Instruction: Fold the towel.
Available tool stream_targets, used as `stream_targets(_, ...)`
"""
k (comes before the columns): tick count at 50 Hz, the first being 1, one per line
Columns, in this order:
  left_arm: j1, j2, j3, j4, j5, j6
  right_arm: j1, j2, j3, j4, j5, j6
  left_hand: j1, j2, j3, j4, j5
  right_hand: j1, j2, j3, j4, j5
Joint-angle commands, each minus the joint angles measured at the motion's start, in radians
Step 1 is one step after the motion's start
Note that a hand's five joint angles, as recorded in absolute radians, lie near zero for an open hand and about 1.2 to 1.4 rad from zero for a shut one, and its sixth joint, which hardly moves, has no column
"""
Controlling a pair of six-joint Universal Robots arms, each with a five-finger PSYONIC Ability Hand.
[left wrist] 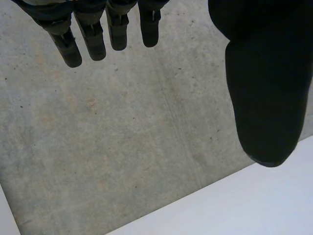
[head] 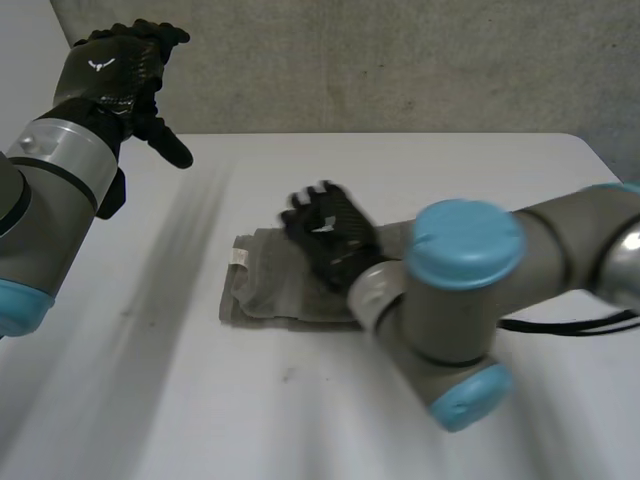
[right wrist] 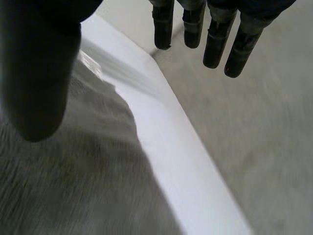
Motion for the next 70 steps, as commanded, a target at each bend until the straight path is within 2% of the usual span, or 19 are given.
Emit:
stream_targets(1,-0.002,-0.005,-0.003,0.0,0.0,0.001,-0.162,-0.052,0.172,0.015,-0.002,0.197,0.015,0.016,0.016,0.017,-0.007,-0.057,-0.064,-0.066,-0.081,-0.06)
stream_targets(17,-0.064,-0.095,0.019,-0.029,0.003,0.024,-0.278,-0.009,0.275,0.001,0.002,0.188,0.018,0.019,0.019,0.02,-0.005,0.47,0.463,0.461,0.446,0.467)
stream_targets(20,-0.087,-0.109,0.037,-0.083,-0.002,0.071,-0.291,-0.003,0.284,0.001,0.024,0.164,0.021,0.022,0.022,0.023,-0.002,0.749,0.742,0.74,0.724,0.746)
stream_targets(22,-0.11,-0.12,0.062,-0.145,-0.003,0.1,-0.307,-0.017,0.301,-0.016,0.07,0.116,0.021,0.022,0.022,0.023,-0.002,1.164,1.156,1.154,1.139,1.16)
stream_targets(28,-0.148,-0.135,0.114,-0.265,-0.003,0.098,-0.306,-0.079,0.287,-0.057,0.143,-0.038,0.015,0.016,0.016,0.017,-0.007,1.165,1.157,1.155,1.14,1.162)
stream_targets(34,-0.156,-0.13,0.141,-0.325,-0.003,0.076,-0.294,-0.089,0.223,-0.074,0.145,-0.235,0.006,0.007,0.007,0.008,-0.016,1.165,1.157,1.155,1.14,1.162)
stream_targets(39,-0.154,-0.121,0.148,-0.325,-0.003,0.062,-0.148,-0.021,0.12,-0.074,0.121,-0.485,0.006,0.007,0.007,0.008,-0.016,1.165,1.157,1.155,1.14,1.162)
stream_targets(41,-0.154,-0.12,0.148,-0.324,-0.003,0.058,-0.043,0.057,0.053,-0.062,0.081,-0.645,0.006,0.007,0.007,0.008,-0.016,1.165,1.157,1.155,1.14,1.162)
stream_targets(44,-0.153,-0.118,0.148,-0.324,-0.005,0.05,0.037,0.123,0.017,-0.059,0.023,-0.727,0.006,0.007,0.007,0.008,-0.016,1.165,1.157,1.155,1.14,1.162)
stream_targets(51,-0.151,-0.123,0.14,-0.321,-0.003,0.048,0.151,0.18,0.042,-0.07,-0.128,-0.729,0.006,0.007,0.007,0.008,-0.016,1.165,1.157,1.155,1.14,1.162)
stream_targets(53,-0.15,-0.124,0.138,-0.318,-0.002,0.048,0.153,0.18,0.054,-0.073,-0.139,-0.72,0.003,0.004,0.005,0.005,-0.019,1.165,1.157,1.155,1.14,1.162)
stream_targets(54,-0.15,-0.124,0.137,-0.316,-0.002,0.048,0.151,0.174,0.065,-0.071,-0.14,-0.715,0.003,0.004,0.005,0.005,-0.019,0.934,0.926,0.924,0.909,0.93)
stream_targets(55,-0.15,-0.124,0.137,-0.316,-0.002,0.048,0.151,0.174,0.065,-0.071,-0.14,-0.715,0.003,0.004,0.005,0.005,-0.019,0.931,0.924,0.922,0.907,0.928)
stream_targets(57,-0.151,-0.127,0.135,-0.305,-0.002,0.047,0.147,0.148,0.082,-0.071,-0.117,-0.686,0.003,0.004,0.005,0.005,-0.019,-0.016,-0.023,-0.025,-0.04,-0.019)
stream_targets(61,-0.151,-0.133,0.131,-0.287,-0.003,0.047,0.108,0.088,0.103,-0.077,-0.099,-0.559,0.006,0.007,0.007,0.008,-0.016,-0.057,-0.064,-0.066,-0.081,-0.06)
stream_targets(63,-0.151,-0.136,0.128,-0.276,-0.003,0.047,0.04,-0.008,0.14,-0.108,-0.097,-0.328,0.003,0.004,0.005,0.005,-0.019,-0.057,-0.064,-0.066,-0.081,-0.06)
stream_targets(66,-0.153,-0.138,0.115,-0.25,-0.003,0.047,0.005,-0.072,0.163,-0.126,-0.094,-0.186,0.003,0.004,0.005,0.005,-0.019,-0.057,-0.064,-0.066,-0.081,-0.06)
stream_targets(68,-0.153,-0.14,0.108,-0.233,-0.003,0.045,-0.059,-0.162,0.198,-0.142,-0.09,0.075,0.003,0.004,0.005,0.005,-0.019,-0.057,-0.064,-0.066,-0.081,-0.06)
stream_targets(70,-0.154,-0.144,0.091,-0.194,-0.005,0.045,-0.102,-0.187,0.212,-0.142,-0.088,0.192,0.003,0.004,0.005,0.005,-0.019,-0.057,-0.064,-0.066,-0.081,-0.06)
